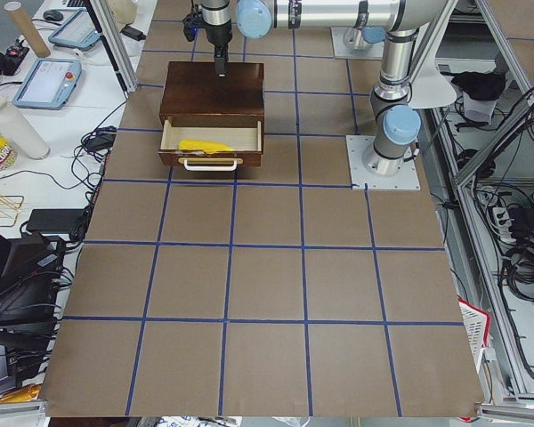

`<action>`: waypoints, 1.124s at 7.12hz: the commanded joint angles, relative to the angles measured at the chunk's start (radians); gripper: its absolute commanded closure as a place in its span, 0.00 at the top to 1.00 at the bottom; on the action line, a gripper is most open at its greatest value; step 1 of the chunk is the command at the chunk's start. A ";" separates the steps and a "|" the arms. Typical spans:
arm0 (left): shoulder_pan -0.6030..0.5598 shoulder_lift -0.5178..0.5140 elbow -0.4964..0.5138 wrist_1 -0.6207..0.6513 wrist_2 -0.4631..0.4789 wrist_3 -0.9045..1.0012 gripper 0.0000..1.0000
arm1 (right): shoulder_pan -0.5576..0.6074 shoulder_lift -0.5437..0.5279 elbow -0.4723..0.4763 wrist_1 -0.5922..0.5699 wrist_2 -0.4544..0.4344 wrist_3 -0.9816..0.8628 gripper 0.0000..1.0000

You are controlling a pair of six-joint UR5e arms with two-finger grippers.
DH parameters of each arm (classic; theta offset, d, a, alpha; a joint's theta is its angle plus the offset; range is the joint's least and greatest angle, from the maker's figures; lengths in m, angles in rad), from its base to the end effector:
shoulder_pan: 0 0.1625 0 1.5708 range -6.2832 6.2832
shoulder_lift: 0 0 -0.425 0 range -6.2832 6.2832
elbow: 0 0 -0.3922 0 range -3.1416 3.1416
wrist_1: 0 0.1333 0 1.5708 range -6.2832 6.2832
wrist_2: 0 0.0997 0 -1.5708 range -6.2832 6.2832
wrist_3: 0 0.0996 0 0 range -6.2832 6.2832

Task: Open drawer and put corn inside

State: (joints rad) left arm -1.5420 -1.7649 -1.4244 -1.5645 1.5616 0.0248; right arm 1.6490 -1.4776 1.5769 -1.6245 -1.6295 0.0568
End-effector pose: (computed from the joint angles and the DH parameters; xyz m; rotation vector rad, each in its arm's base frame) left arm -0.1178 -0.5729 0.4572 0.0066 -3.1306 -0.0644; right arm 0.1681 -0.5133 0.4429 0.0350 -3.0791 -0.0640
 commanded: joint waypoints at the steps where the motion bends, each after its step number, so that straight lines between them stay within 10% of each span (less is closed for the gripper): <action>1: -0.004 0.054 -0.074 0.004 0.005 -0.003 1.00 | 0.000 0.000 0.000 0.000 0.000 0.000 1.00; 8: 0.013 0.096 -0.082 0.001 0.008 0.004 1.00 | 0.000 -0.001 0.000 -0.002 -0.001 0.000 1.00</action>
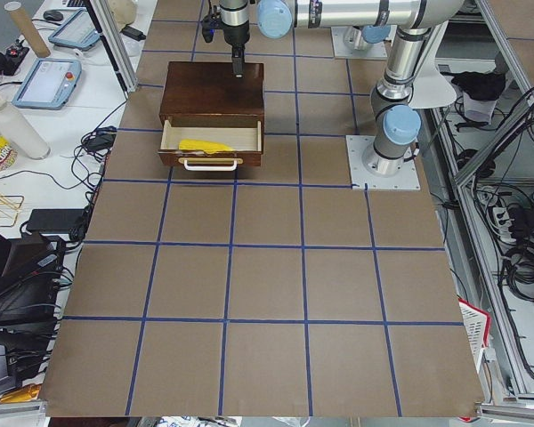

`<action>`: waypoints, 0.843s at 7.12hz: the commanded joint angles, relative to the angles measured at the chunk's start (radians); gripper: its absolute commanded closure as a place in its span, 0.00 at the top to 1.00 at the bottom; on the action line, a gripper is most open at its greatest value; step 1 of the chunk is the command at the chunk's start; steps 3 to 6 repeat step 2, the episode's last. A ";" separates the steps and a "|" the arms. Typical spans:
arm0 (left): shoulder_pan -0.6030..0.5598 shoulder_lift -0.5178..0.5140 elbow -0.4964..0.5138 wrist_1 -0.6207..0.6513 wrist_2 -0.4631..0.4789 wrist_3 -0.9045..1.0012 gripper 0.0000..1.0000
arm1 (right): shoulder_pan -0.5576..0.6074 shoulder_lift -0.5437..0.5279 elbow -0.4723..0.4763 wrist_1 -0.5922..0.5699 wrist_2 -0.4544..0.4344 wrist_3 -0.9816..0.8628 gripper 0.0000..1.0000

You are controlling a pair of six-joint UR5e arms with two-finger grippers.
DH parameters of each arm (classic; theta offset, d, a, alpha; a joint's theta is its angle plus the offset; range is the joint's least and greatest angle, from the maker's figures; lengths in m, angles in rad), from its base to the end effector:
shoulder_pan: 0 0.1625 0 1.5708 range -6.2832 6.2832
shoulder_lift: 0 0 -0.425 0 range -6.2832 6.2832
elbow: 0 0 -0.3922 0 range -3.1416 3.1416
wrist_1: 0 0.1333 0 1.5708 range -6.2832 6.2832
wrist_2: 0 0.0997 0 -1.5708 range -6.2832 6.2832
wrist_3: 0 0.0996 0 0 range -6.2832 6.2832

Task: Open drawer and put corn inside

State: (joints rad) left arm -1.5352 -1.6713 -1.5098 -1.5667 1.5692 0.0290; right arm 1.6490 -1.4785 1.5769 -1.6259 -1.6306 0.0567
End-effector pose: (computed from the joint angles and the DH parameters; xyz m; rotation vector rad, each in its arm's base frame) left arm -0.1145 -0.5351 0.4668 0.0104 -3.1384 -0.0555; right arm 0.1680 -0.5132 0.4435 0.0351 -3.0782 -0.0603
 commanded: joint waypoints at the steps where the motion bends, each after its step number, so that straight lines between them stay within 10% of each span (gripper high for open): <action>1: 0.006 0.001 0.000 0.002 0.000 0.000 1.00 | 0.000 0.001 0.000 0.000 0.000 0.000 1.00; 6: 0.006 0.004 -0.001 -0.006 0.000 0.000 1.00 | 0.000 0.000 0.000 0.001 0.000 0.000 1.00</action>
